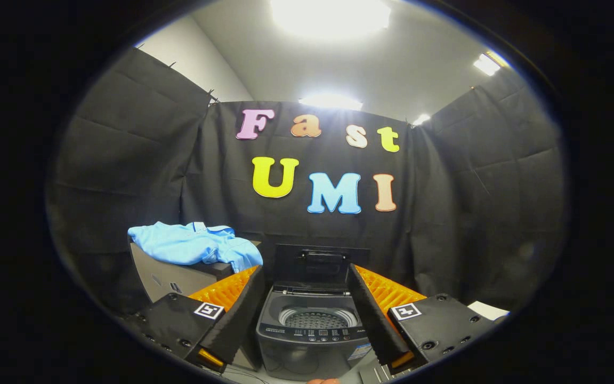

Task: Put the clothes into the washing machine and then close the washing machine lid.

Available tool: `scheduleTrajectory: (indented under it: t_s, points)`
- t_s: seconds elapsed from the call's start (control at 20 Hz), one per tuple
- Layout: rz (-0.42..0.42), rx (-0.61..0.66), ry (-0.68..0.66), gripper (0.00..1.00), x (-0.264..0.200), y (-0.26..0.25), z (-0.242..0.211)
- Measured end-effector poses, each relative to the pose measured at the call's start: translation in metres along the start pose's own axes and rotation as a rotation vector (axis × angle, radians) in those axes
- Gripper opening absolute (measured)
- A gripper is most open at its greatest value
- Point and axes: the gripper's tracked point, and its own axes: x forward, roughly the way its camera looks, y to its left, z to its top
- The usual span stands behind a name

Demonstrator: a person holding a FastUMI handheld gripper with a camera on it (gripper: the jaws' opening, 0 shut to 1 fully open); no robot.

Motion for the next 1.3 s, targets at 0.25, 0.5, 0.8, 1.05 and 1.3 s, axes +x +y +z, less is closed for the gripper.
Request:
scheduleTrajectory:
  t_s: [0.25, 0.5, 0.8, 1.05, 1.3]
  points:
    - [0.002, -0.021, -0.002, 0.98, -0.001, 0.001, 0.000]
    - [-0.005, -0.026, -0.004, 0.98, 0.001, -0.002, 0.001]
    - [-0.002, -0.041, 0.010, 0.98, 0.002, -0.001, 0.001]
    - [-0.001, -0.010, 0.025, 0.98, 0.007, 0.000, 0.006]
    - [0.018, 0.032, 0.036, 0.98, 0.018, 0.003, 0.025]
